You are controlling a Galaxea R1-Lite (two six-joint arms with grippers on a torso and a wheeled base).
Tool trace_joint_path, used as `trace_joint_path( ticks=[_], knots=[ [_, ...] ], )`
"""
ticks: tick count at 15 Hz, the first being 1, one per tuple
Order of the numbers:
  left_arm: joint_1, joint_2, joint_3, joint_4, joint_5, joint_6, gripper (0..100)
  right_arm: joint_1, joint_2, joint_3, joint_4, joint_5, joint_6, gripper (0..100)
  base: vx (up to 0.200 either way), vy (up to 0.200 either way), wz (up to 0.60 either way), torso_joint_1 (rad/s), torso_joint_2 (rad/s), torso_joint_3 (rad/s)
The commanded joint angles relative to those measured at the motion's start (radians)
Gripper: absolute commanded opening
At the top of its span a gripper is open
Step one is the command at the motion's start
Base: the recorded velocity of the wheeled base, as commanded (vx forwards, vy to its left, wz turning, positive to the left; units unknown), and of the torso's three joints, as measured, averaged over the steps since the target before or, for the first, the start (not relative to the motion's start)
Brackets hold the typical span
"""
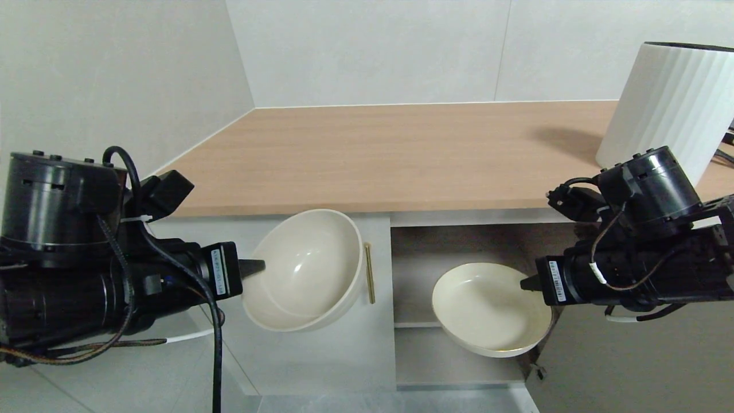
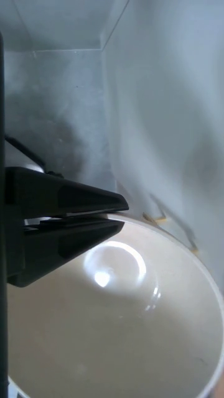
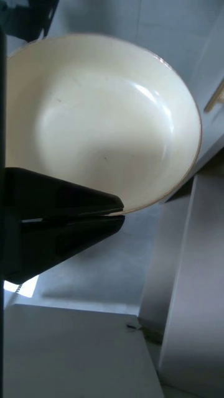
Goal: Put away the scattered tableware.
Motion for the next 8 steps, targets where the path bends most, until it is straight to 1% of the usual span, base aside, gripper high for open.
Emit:
trace_joint_path(
  ticks=[1,5,6,8],
  knots=[
    [0.000,0.005,0.000,-0.002,0.002,-0.001,0,0.001,0.002,0.000,0.000,0.000,0.000,0,0.000,0.000,0.00,-0.159,0.46,0.300],
    [0.000,0.005,-0.001,0.000,0.002,-0.001,0,0.001,0.007,0.000,0.000,-0.001,0.000,0,0.000,0.000,0.00,-0.130,0.46,0.320],
    [0.000,0.007,-0.001,0.000,0.002,-0.001,0,0.001,0.008,0.000,0.000,-0.001,0.000,0,0.000,0.000,0.00,-0.066,0.28,0.203],
    [0.000,0.008,-0.001,0.000,0.002,-0.001,0,0.001,0.010,0.000,0.000,-0.001,0.000,0,0.000,0.000,0.00,-0.034,0.13,0.078]
  ],
)
